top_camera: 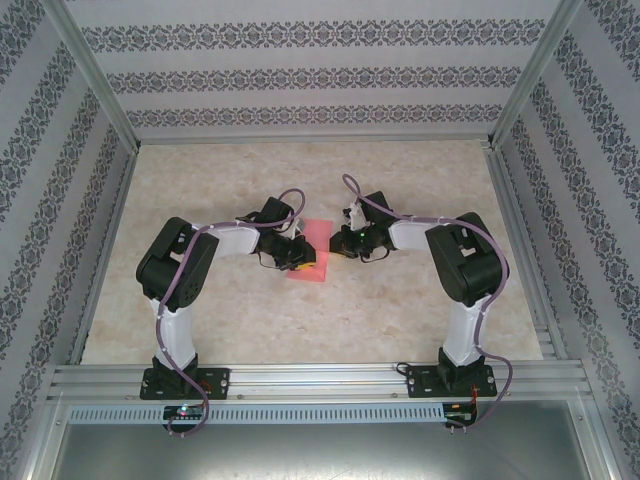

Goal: Fold a paper plane with a square sheet of paper (pick it up from the middle)

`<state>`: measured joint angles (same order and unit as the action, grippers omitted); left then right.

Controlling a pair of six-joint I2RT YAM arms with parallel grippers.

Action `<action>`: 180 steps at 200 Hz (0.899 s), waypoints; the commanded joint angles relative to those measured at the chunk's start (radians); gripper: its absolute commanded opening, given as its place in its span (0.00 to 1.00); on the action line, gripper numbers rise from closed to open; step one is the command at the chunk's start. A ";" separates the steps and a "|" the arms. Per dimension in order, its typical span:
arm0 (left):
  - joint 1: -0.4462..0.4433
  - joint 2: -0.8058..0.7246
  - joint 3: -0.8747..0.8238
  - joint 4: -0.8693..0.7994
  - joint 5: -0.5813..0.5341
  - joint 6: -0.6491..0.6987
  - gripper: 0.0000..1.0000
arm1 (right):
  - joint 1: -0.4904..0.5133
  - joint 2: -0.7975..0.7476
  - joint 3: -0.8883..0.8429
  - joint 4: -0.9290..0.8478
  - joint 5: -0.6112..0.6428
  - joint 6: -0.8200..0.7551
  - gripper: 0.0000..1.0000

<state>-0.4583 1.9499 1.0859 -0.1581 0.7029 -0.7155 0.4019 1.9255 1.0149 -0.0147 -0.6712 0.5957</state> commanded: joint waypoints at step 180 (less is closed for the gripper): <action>-0.016 -0.004 0.001 -0.097 -0.050 -0.016 0.18 | 0.087 0.029 0.017 -0.037 0.124 -0.020 0.06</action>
<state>-0.4591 1.9495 1.0859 -0.1642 0.6983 -0.7345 0.4824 1.9274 1.0035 0.0093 -0.5842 0.6010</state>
